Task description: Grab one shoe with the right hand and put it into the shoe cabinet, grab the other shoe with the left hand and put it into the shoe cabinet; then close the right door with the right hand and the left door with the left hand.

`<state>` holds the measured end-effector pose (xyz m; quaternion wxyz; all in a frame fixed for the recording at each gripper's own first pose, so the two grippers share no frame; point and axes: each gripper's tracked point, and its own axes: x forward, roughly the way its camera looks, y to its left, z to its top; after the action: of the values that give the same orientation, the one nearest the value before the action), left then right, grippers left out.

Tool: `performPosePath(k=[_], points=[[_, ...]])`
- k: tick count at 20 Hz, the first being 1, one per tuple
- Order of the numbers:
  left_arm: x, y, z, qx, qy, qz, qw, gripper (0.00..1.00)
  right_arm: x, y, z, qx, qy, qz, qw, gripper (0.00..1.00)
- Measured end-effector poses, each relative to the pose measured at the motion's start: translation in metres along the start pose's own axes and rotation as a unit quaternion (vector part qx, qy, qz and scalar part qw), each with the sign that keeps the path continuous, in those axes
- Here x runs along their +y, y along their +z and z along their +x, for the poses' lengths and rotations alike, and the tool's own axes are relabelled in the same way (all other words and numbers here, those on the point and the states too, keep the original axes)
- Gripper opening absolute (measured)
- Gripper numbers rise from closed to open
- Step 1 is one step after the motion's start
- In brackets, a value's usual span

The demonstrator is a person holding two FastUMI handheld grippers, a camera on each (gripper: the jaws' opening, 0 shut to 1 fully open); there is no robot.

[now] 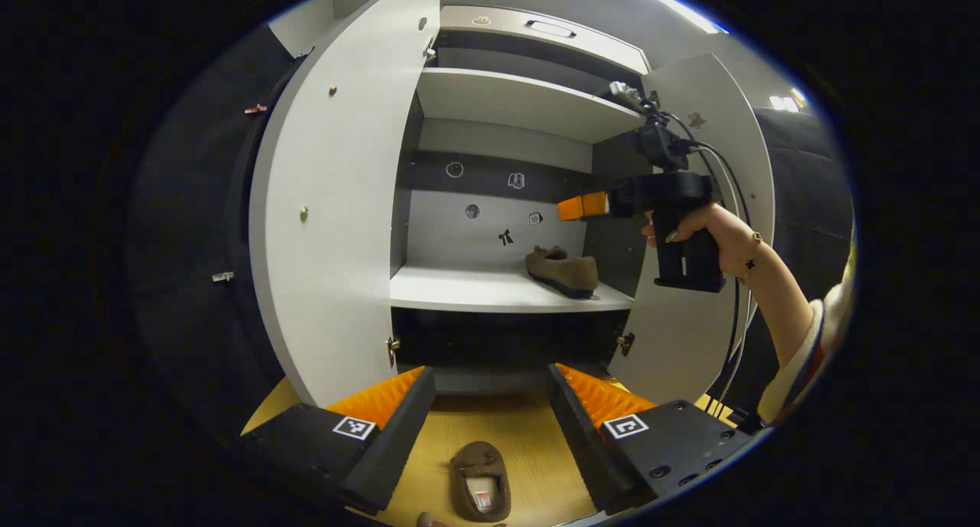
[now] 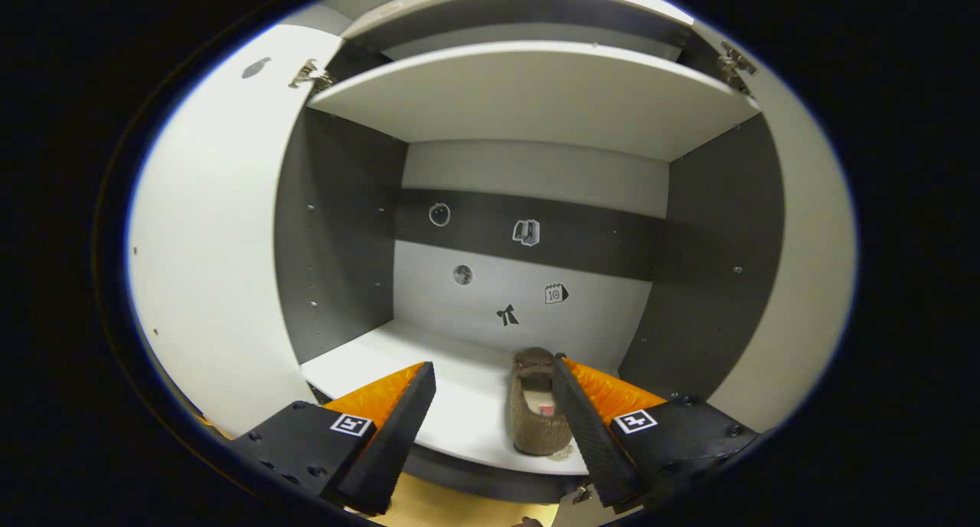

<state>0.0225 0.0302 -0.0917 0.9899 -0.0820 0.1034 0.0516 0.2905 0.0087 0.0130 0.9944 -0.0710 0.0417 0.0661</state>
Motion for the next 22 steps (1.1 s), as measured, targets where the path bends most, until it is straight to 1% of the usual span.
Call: performPosePath(k=[3,7,8,9,10,12,14,15,16,18,20,22], points=[[0.001,-0.030,-0.005,0.020,-0.019,0.001,1.000,0.93,0.013,-0.022,-0.050,-0.006,0.000,0.014,1.000,0.98],[0.005,-0.082,-0.003,0.052,-0.043,-0.003,0.998,0.90,0.019,-0.050,-0.103,-0.020,-0.023,0.028,0.999,0.98],[0.006,-0.098,-0.001,0.064,-0.047,-0.004,0.997,0.84,0.018,-0.053,-0.114,-0.026,-0.032,0.023,0.999,0.98],[0.008,-0.117,0.002,0.077,-0.052,-0.005,0.996,0.81,0.020,-0.057,-0.127,-0.030,-0.036,0.020,0.999,0.98],[0.011,-0.135,0.005,0.091,-0.055,-0.006,0.994,0.78,0.026,-0.059,-0.139,-0.031,-0.031,0.020,0.999,0.98],[0.017,-0.175,0.014,0.125,-0.062,-0.013,0.990,0.78,0.037,-0.059,-0.159,-0.038,-0.021,0.028,0.999,0.98],[0.023,-0.209,0.024,0.149,-0.065,-0.023,0.986,0.77,0.042,-0.058,-0.173,-0.041,-0.016,0.028,0.999,0.98],[0.027,-0.223,0.030,0.160,-0.062,-0.023,0.985,0.74,0.044,-0.056,-0.178,-0.044,-0.012,0.023,0.999,0.98],[0.031,-0.234,0.036,0.168,-0.058,-0.019,0.984,0.66,0.045,-0.055,-0.180,-0.044,-0.010,0.015,0.999,0.98],[0.038,-0.256,0.047,0.181,-0.050,-0.008,0.982,0.61,0.046,-0.057,-0.181,-0.040,-0.008,0.004,0.999,0.98],[0.042,-0.271,0.057,0.193,-0.044,-0.004,0.980,0.60,0.047,-0.059,-0.179,-0.036,-0.006,0.003,0.999,0.98],[0.048,-0.280,0.067,0.192,-0.033,-0.005,0.981,0.59,0.045,-0.064,-0.177,-0.028,-0.005,0.002,1.000,0.98]])
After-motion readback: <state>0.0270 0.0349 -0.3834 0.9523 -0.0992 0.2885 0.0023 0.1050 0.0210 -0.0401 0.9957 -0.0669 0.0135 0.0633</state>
